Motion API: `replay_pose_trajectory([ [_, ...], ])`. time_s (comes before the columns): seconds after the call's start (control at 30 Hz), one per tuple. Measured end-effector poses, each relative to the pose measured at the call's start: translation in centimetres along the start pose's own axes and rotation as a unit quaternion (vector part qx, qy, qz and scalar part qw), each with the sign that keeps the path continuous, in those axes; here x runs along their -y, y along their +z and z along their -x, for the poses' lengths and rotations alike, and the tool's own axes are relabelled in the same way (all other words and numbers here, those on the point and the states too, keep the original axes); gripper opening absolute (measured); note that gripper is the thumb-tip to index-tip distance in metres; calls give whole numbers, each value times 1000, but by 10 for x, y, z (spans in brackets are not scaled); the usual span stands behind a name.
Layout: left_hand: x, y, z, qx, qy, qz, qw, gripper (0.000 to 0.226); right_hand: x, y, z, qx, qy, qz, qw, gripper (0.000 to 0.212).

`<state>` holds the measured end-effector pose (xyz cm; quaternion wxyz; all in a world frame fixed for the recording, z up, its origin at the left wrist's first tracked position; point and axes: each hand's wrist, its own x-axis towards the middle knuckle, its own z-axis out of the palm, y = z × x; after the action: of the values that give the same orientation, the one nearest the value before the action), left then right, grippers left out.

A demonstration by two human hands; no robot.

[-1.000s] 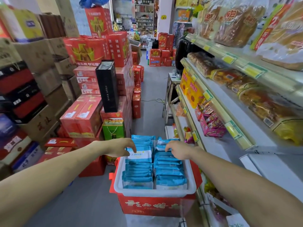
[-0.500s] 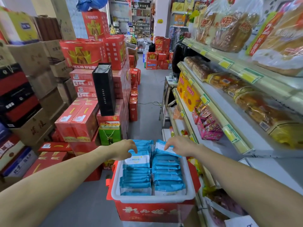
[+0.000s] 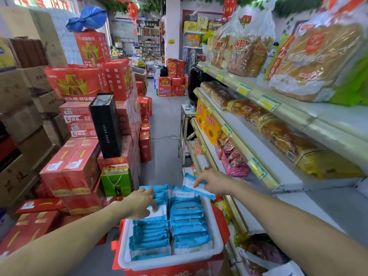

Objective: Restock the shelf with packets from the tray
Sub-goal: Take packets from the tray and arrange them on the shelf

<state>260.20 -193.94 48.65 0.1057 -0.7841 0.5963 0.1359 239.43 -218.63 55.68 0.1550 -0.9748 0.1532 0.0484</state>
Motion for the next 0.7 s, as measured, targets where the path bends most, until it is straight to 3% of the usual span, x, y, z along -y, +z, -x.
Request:
replay_pose_trajectory([
  [0.6,-1,12,7,-76,67,29,994,30,-6,-1,1,14,35,13,999,56],
  [0.7,5,17,8,-52,74,66,994,35,-4,-1,1,14,43,8,999,57],
])
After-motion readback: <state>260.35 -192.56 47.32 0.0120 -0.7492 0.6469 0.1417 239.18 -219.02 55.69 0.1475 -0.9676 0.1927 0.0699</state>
